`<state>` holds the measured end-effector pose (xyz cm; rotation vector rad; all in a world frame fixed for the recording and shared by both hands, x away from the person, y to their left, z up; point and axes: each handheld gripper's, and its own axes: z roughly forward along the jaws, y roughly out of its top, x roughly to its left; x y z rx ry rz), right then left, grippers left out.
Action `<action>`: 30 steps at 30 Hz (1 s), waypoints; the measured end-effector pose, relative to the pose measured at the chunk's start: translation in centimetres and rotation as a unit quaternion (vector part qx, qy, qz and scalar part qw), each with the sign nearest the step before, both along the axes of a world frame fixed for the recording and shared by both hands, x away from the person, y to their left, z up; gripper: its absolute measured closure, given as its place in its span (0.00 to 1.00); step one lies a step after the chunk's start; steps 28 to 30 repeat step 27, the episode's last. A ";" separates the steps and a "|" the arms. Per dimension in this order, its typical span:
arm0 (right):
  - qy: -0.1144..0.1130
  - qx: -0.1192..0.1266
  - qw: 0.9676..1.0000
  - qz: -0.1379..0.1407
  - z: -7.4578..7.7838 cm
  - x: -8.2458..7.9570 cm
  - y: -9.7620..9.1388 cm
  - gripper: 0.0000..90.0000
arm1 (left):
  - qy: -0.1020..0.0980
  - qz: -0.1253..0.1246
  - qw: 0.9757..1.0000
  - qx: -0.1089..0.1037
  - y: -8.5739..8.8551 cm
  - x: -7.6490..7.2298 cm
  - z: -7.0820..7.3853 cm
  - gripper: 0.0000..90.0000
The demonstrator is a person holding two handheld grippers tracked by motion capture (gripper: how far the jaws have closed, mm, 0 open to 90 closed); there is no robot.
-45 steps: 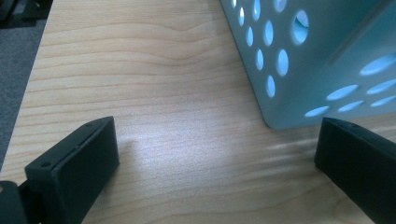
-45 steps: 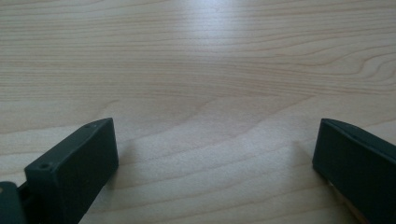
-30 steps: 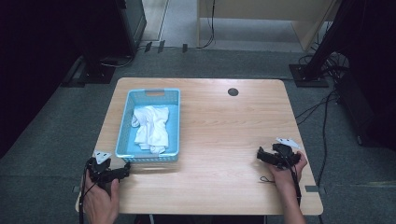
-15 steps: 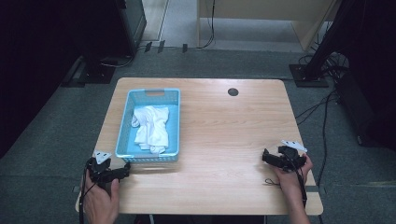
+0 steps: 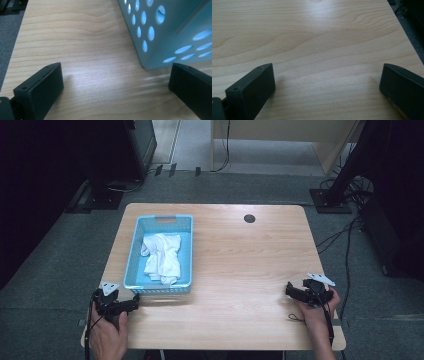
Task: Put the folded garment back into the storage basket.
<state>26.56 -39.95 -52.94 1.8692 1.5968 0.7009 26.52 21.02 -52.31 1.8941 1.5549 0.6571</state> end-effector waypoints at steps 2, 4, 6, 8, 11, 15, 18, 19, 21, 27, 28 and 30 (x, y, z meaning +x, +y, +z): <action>0.000 0.000 1.000 -0.001 0.0 -0.2 -0.1 0.00 | 0.000 0.000 1.000 0.000 0.0 0.0 0.0 0.00; 0.000 0.000 1.000 -0.003 0.0 -0.3 -0.3 0.00 | 0.000 0.000 1.000 0.000 0.0 0.0 0.0 0.00; 0.000 0.000 1.000 -0.004 0.0 -0.5 -0.4 0.00 | 0.000 0.000 1.000 0.000 0.0 0.0 0.0 0.00; 0.000 0.000 1.000 -0.005 0.0 -0.7 -0.5 0.00 | 0.000 0.000 1.000 0.000 0.0 0.0 0.0 0.00; 0.000 0.000 1.000 -0.006 0.0 -1.0 -0.7 0.00 | 0.000 0.000 1.000 0.000 0.0 0.0 0.0 0.00; 0.000 0.000 1.000 -0.007 0.0 -1.4 -0.9 0.00 | 0.000 0.000 1.000 0.000 0.0 0.0 0.0 0.00; 0.000 -0.001 1.000 -0.009 0.0 -1.8 -1.1 0.00 | 0.000 0.000 1.000 0.000 0.0 0.0 0.0 0.00; 0.000 0.000 1.000 -0.009 0.0 -1.9 -1.1 0.00 | 0.000 0.000 1.000 0.000 0.0 0.0 0.0 0.00; 0.000 0.000 1.000 -0.009 0.0 -2.1 -1.2 0.00 | 0.000 0.000 1.000 0.000 0.0 0.0 0.0 0.00; 0.000 -0.001 1.000 -0.009 0.0 -2.3 -1.3 0.00 | 0.000 0.000 1.000 0.000 0.0 0.0 0.0 0.00; 0.000 -0.001 1.000 -0.009 0.0 -2.3 -1.3 0.00 | 0.000 0.000 1.000 0.000 0.0 0.0 0.0 0.00; 0.000 -0.001 1.000 -0.009 0.0 -2.3 -1.3 0.00 | 0.000 0.000 1.000 0.000 0.0 0.0 0.0 0.00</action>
